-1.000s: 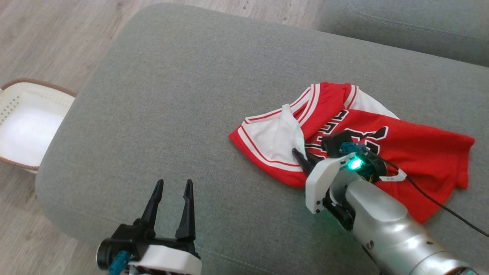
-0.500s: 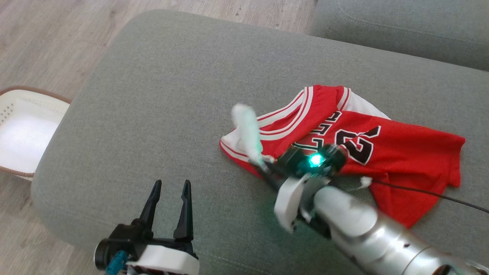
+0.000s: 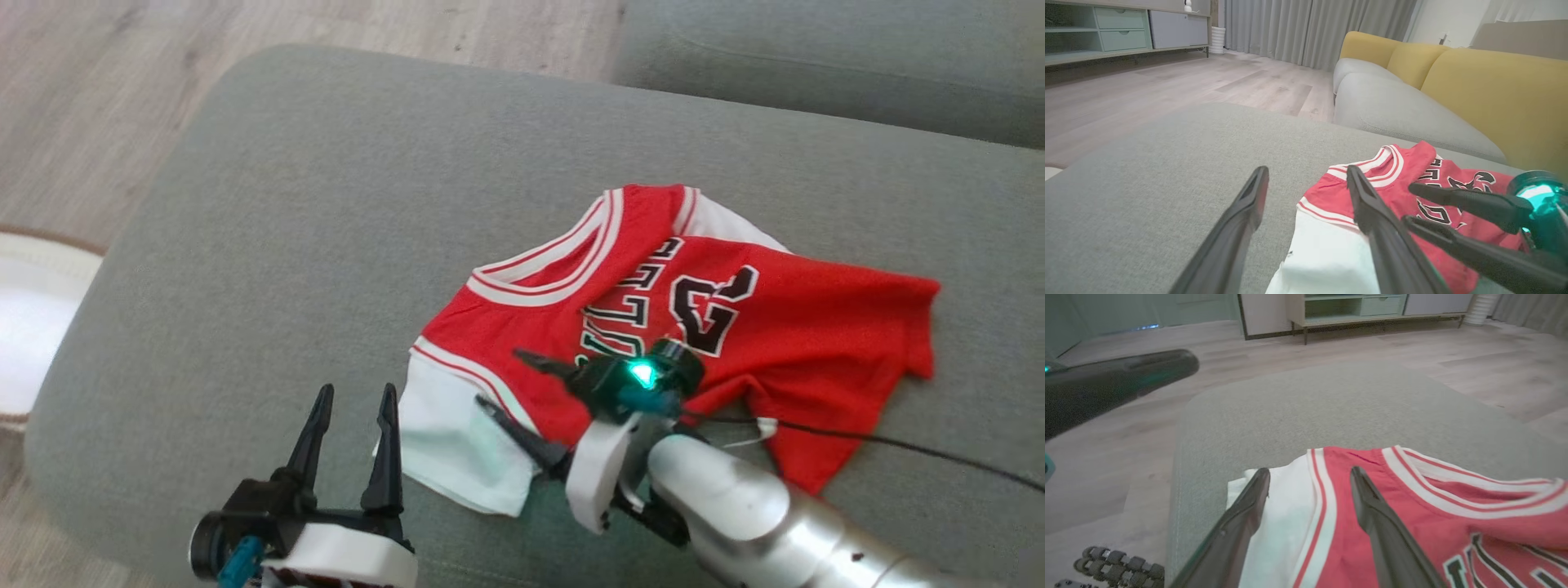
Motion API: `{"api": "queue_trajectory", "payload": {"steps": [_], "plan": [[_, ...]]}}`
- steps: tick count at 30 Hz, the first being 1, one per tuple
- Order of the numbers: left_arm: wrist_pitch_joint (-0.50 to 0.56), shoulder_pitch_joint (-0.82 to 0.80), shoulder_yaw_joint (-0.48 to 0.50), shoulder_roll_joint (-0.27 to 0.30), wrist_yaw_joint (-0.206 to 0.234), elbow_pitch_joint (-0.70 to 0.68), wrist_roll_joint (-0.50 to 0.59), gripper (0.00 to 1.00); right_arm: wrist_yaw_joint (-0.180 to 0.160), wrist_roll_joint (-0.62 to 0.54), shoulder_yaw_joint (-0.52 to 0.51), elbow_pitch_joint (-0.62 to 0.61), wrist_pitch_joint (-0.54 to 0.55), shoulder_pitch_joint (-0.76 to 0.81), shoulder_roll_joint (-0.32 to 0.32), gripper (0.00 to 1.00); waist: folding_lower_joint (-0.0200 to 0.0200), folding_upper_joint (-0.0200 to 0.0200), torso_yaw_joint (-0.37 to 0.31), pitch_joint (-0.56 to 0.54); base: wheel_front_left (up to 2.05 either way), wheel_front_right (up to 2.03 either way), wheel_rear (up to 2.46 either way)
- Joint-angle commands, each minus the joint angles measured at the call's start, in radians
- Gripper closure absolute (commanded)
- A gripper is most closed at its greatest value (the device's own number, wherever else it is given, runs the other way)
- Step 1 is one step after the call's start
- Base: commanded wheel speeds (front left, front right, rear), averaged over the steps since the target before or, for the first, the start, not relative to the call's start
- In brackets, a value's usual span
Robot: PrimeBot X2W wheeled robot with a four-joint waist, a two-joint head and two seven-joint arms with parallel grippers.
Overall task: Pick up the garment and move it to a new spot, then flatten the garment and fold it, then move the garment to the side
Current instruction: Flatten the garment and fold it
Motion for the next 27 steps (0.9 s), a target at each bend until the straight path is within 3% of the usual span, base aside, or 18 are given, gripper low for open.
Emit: {"api": "queue_trajectory", "payload": {"steps": [1,7,15,23,27], "plan": [[-0.003,-0.017,0.036,0.021,0.005,-0.034,-0.005,0.0,0.004,0.006,-0.062,-0.025,-0.019,0.026,0.009,0.0,0.0,0.0,-0.03,-0.013,0.0,0.0,0.0],[0.003,-0.019,0.035,0.029,0.008,-0.036,-0.005,0.0,0.004,-0.043,-0.324,-0.042,-0.031,0.117,-0.011,0.0,0.0,0.0,-0.09,-0.035,0.0,0.0,0.0],[0.0,-0.002,0.041,0.031,0.006,-0.01,-0.022,0.0,0.004,-0.22,-0.708,-0.183,-0.032,0.323,-0.007,0.0,0.0,0.0,-0.156,-0.072,0.0,0.0,0.0],[-0.009,0.026,0.046,0.029,-0.006,0.026,-0.039,0.0,0.004,-0.327,-0.931,-0.347,-0.03,0.501,0.021,0.0,0.0,0.0,-0.194,-0.104,0.0,0.0,0.0],[-0.016,0.038,0.049,0.028,-0.016,0.046,-0.042,0.0,0.004,-0.304,-0.976,-0.433,-0.015,0.562,0.022,0.0,0.0,0.0,-0.202,-0.118,0.0,0.0,0.0]]}}
